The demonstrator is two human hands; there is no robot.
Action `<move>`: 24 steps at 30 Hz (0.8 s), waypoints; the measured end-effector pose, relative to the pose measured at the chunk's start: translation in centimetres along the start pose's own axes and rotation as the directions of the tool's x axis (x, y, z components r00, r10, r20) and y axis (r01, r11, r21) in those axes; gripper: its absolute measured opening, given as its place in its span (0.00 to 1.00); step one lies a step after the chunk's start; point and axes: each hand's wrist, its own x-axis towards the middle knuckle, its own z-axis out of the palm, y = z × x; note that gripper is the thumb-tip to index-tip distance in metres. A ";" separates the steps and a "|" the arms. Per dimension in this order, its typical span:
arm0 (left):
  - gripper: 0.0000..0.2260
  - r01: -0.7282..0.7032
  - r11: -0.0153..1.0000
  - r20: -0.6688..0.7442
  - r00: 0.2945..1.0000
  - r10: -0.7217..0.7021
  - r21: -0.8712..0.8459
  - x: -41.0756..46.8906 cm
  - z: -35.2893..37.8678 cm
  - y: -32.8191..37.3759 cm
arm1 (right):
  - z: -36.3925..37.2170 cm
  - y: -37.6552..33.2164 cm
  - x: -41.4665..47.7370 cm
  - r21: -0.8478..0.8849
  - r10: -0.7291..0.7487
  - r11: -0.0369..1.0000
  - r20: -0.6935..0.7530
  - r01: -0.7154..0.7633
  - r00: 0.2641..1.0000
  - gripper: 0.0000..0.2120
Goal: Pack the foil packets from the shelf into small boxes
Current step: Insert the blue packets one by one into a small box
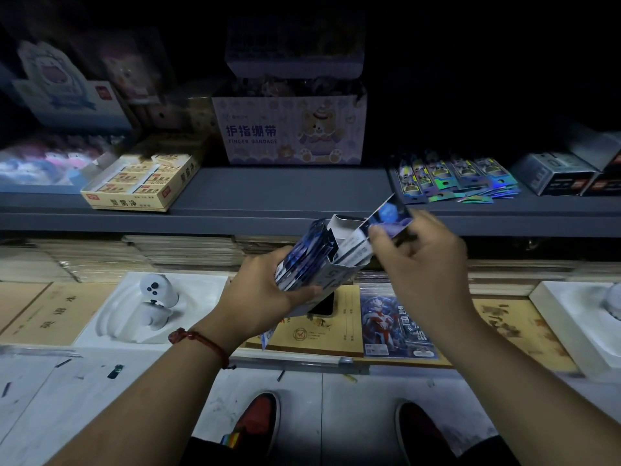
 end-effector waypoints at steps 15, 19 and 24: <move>0.14 -0.041 0.999 0.011 0.999 0.041 0.033 0.1 0.1 -0.3 | 0.6 -1.6 -1.0 0.164 -0.086 0.985 0.167 0.058 0.982 0.09; 0.13 -0.066 0.997 0.013 0.998 0.065 0.049 0.2 0.3 -0.6 | 0.9 -1.7 -1.1 0.156 -0.104 0.985 0.188 0.075 0.977 0.07; 0.13 -0.098 0.992 0.013 0.995 0.097 0.074 0.3 0.5 -0.9 | 0.8 -1.9 -1.2 0.146 -0.131 0.984 0.194 0.103 0.972 0.07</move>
